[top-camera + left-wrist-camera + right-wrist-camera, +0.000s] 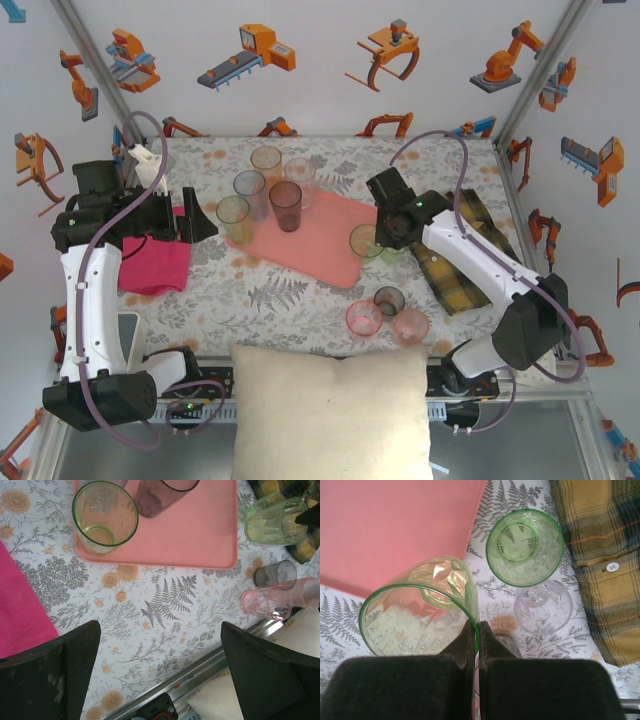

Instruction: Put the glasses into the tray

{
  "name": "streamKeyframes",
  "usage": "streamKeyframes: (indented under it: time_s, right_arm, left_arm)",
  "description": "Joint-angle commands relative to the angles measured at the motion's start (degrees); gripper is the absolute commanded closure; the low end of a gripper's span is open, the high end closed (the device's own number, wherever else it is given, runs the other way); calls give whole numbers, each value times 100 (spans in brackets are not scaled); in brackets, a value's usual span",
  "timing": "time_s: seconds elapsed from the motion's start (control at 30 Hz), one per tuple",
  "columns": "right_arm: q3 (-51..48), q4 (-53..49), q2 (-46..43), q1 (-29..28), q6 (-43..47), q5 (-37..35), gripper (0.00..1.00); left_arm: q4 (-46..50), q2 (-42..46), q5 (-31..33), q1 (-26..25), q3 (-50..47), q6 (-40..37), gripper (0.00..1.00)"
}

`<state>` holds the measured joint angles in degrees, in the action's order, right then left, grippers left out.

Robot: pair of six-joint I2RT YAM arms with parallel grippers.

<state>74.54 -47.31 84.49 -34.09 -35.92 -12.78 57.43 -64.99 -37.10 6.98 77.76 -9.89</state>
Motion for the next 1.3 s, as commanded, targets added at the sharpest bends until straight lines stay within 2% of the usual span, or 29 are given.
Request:
streamKeyframes:
  time_s: [0.0, 0.4, 1.27]
  right_arm:
    - [374, -72, 202, 43, 156, 150, 100]
    - [1251, 107, 941, -135, 241, 427, 100]
    - [3361, 130, 2941, -1414, 397, 352, 100]
  left_arm:
    - [-54, 50, -78, 41, 141, 44, 3]
    - [-46, 25, -87, 69, 166, 42, 3]
    - [-95, 135, -116, 116, 61, 70, 3]
